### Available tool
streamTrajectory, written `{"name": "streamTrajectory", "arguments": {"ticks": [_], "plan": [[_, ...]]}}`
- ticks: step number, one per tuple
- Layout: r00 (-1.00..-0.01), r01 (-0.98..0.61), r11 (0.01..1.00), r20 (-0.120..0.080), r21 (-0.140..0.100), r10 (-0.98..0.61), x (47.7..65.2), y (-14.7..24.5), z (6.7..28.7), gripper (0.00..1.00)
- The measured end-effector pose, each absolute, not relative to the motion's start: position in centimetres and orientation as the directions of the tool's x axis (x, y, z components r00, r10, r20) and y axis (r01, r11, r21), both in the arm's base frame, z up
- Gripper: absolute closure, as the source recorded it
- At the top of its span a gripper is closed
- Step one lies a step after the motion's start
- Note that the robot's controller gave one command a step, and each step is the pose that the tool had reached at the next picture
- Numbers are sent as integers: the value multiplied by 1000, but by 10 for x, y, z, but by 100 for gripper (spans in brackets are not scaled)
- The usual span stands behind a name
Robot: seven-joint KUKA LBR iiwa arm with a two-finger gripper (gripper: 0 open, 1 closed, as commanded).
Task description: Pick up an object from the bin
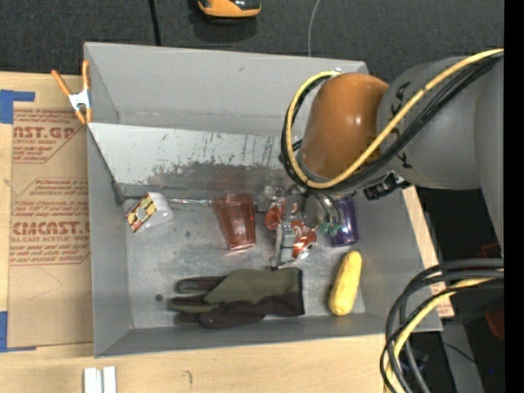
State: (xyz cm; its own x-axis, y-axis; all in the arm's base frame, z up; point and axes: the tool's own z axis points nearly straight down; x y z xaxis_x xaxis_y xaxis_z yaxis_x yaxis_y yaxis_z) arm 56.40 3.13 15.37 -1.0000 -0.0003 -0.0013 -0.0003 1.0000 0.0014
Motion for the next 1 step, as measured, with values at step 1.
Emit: {"name": "streamTrajectory", "arguments": {"ticks": [1], "plan": [[-999,44,999,-8,2,44,559,24,117,0]]}}
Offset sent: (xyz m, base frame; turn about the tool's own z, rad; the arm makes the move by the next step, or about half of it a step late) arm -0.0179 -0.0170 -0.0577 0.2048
